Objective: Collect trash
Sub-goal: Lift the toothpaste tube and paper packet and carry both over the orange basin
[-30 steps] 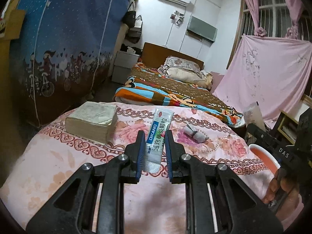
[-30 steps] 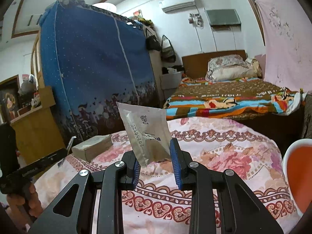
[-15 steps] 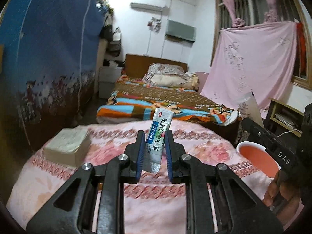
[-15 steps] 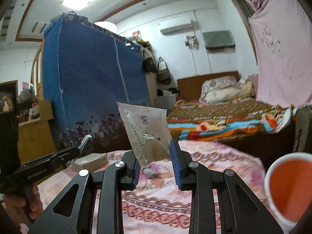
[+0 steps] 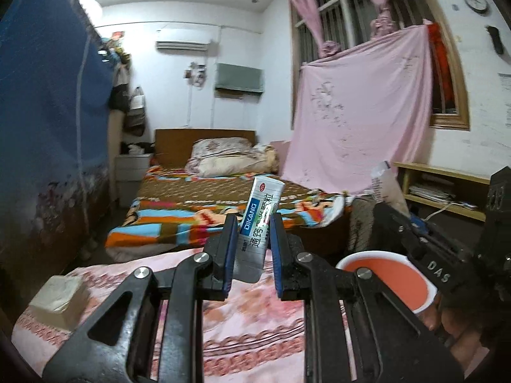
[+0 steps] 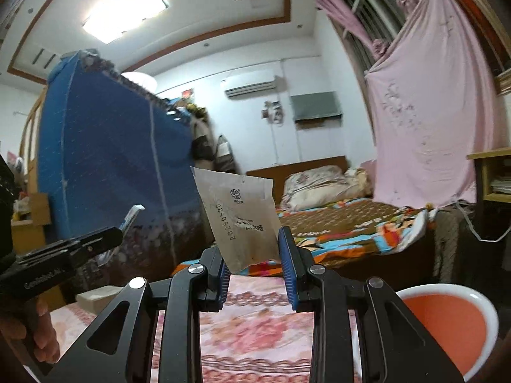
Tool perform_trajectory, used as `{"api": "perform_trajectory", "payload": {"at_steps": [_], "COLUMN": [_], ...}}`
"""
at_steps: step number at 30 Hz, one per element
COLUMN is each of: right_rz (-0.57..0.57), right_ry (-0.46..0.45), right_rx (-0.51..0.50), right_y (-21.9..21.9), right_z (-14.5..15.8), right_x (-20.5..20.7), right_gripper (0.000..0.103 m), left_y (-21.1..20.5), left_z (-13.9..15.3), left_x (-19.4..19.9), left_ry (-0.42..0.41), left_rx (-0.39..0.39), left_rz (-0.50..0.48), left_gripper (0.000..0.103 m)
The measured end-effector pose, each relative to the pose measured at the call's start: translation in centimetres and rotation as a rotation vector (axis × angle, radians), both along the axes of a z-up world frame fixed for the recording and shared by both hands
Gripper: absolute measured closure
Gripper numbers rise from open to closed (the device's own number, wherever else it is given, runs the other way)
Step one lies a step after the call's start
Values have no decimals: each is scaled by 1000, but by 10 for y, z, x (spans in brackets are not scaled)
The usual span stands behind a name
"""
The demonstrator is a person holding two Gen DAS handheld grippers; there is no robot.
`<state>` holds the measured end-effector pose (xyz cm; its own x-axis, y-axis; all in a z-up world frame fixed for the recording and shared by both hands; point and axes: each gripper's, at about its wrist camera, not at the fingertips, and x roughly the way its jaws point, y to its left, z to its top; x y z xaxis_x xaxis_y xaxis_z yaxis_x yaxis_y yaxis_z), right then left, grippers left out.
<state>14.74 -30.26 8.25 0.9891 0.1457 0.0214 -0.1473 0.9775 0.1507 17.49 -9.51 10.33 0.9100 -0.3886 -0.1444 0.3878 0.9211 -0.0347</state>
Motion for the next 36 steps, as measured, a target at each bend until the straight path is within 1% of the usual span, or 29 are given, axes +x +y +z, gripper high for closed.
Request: {"api": "perform_trajectory", "payload": {"at_steps": [4,9,12,16,19,21,24,25,31,34,36], "right_rz": [-77,-170,-225,-284,-326,-346,-367,-372,-388,-392,-394], "right_ry": [-3,-15,-16,7,49,81,146,160,244,277,299], "right_rx": [7,11,22,62,89,103,135,140,169,178,191], "right_y": [-20,-46,-61,-84,-99,-108,-120,-122,-132,-134,-136], "right_z": [0,0,-2,-7,-14,-18,-25,-26,-38,-43,-46], "right_x": [-5,-13,-18,-19,-16,-14,-8,-7,0,1,2], "right_gripper": [77,77,77,77,77,77,76,76,76,76,76], "left_y": [-25,-59,-75,-92,-107,-119,-136,-139,-157,-167,-174], "left_z": [4,6,6,2,-4,-8,-15,-18,-28,-34,-38], "left_x": [0,-2,0,6,13,18,26,30,44,49,53], "left_ry": [-17,-58,-54,-27,17,46,111,142,260,316,351], "left_rx": [10,36,47,56,64,78,84,79,64,69,85], "left_rz": [-79,-167,-208,-252,-279,-280,-290,-299,-344,-364,-367], "left_gripper": [98,98,98,98,98,98,98,98,98,98,98]}}
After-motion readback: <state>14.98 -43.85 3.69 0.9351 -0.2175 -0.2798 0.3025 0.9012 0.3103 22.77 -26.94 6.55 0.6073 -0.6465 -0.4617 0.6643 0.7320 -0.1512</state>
